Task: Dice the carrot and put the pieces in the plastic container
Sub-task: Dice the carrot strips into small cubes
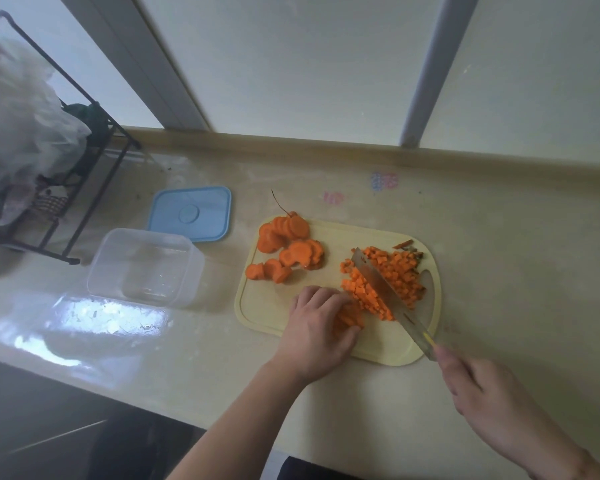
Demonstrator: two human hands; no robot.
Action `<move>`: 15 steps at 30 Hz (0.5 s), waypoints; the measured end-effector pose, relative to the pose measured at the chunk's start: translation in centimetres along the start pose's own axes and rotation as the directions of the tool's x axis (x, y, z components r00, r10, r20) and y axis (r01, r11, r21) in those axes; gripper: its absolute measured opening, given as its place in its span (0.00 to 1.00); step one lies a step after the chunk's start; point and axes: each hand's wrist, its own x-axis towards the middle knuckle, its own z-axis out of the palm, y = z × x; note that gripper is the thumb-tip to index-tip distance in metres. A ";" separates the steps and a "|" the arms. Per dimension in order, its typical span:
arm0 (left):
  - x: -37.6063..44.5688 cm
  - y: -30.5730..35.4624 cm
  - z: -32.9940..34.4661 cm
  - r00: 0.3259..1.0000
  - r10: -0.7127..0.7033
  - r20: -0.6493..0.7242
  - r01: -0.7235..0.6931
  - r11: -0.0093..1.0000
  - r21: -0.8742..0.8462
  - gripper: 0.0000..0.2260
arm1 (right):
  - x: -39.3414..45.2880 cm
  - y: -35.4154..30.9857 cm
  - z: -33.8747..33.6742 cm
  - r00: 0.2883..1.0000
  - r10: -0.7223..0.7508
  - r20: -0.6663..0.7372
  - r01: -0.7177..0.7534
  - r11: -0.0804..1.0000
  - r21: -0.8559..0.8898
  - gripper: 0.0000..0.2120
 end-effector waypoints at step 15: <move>3.1 1.9 -2.7 0.923 -0.254 0.287 0.233 0.967 0.107 0.14 | 0.2 0.6 0.1 1.000 0.002 0.010 -0.002 1.000 0.012 0.33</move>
